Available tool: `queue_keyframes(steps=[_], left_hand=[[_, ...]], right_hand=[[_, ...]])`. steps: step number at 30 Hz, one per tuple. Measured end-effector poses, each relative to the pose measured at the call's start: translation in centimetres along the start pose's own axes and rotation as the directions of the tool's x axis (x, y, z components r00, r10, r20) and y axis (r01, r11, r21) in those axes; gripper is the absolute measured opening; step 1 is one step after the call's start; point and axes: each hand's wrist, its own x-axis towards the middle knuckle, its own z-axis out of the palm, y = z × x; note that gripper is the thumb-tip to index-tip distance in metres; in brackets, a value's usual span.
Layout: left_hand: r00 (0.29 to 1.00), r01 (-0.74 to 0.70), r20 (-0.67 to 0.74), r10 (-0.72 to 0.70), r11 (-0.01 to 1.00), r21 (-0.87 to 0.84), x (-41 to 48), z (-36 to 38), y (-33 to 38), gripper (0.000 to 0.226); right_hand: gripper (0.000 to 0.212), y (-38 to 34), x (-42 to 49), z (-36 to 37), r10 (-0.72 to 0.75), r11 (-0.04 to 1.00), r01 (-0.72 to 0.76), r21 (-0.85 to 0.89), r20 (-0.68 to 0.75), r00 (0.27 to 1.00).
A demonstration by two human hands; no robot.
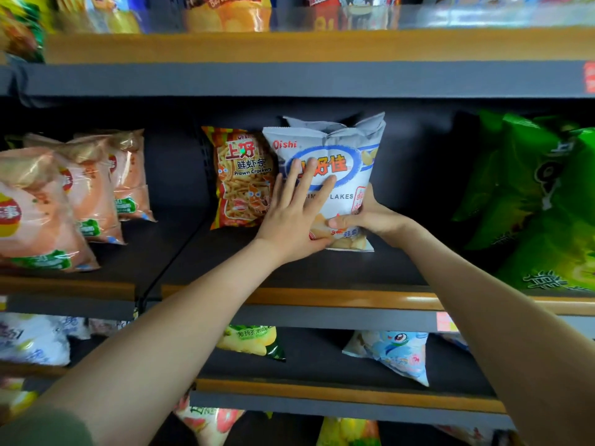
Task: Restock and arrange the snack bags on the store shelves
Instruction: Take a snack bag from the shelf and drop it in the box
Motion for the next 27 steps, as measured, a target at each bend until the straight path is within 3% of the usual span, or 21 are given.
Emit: queue_keyframes(steps=[3, 5, 6, 10, 13, 17, 19, 22, 24, 27], left_hand=[[1.000, 0.001, -0.002, -0.001, 1.000, 0.012, -0.8, -0.5, -1.3, 0.106], [1.000, 0.001, 0.008, -0.002, 0.999, 0.039, -0.9, -0.9, -1.5, 0.106], [1.000, 0.007, 0.014, -0.008, 0.998, 0.055, -0.9, -1.0, -1.4, 0.106], [0.999, 0.019, 0.030, -0.019, 1.000, 0.007, -0.6, -1.4, 0.4, 0.103], [0.998, 0.011, 0.055, -0.008, 0.999, -0.052, 0.1, -1.7, 1.9, 0.101], [0.982, 0.156, 0.110, -0.151, 0.987, -0.039, -0.2, -2.7, 4.3, 0.098], [0.965, 0.251, 0.099, -0.244, 0.966, -0.068, -0.8, -3.4, 6.5, 0.096], [0.938, 0.346, 0.084, -0.336, 0.918, -0.194, -2.1, -5.1, 11.9, 0.091], [0.954, 0.300, 0.090, -0.286, 0.908, -0.292, -3.3, -6.2, 17.1, 0.079], [0.985, 0.148, 0.149, -0.084, 0.851, -0.504, -6.1, -6.8, 25.4, 0.060]], right_hand=[[0.058, -0.8, 0.1, 1.4, 0.015, 0.999, -0.014, -0.041, 0.040, 0.999], [0.051, -1.1, -0.2, 1.7, 0.032, 0.999, -0.031, -0.027, 0.038, 0.999], [0.056, -1.2, -0.4, 1.7, 0.036, 0.999, -0.036, -0.013, 0.015, 0.999], [0.111, -0.7, -1.3, 1.1, 0.049, 0.999, -0.047, 0.018, -0.137, 0.989], [0.120, -0.1, -2.4, 0.6, 0.068, 0.998, -0.066, 0.015, -0.212, 0.975], [0.104, -1.4, -5.5, 1.4, 0.069, 0.994, -0.090, -0.065, -0.277, 0.958], [0.095, -2.0, -7.8, 1.8, -0.010, 0.957, -0.109, -0.268, -0.407, 0.913], [0.072, -1.5, -12.9, 2.5, -0.175, 0.856, -0.104, -0.506, -0.473, 0.863], [0.060, -0.9, -17.4, 3.0, -0.197, 0.851, -0.130, -0.509, -0.538, 0.820], [0.047, 2.2, -25.3, 2.9, -0.127, 0.865, -0.225, -0.449, -0.629, 0.767]])
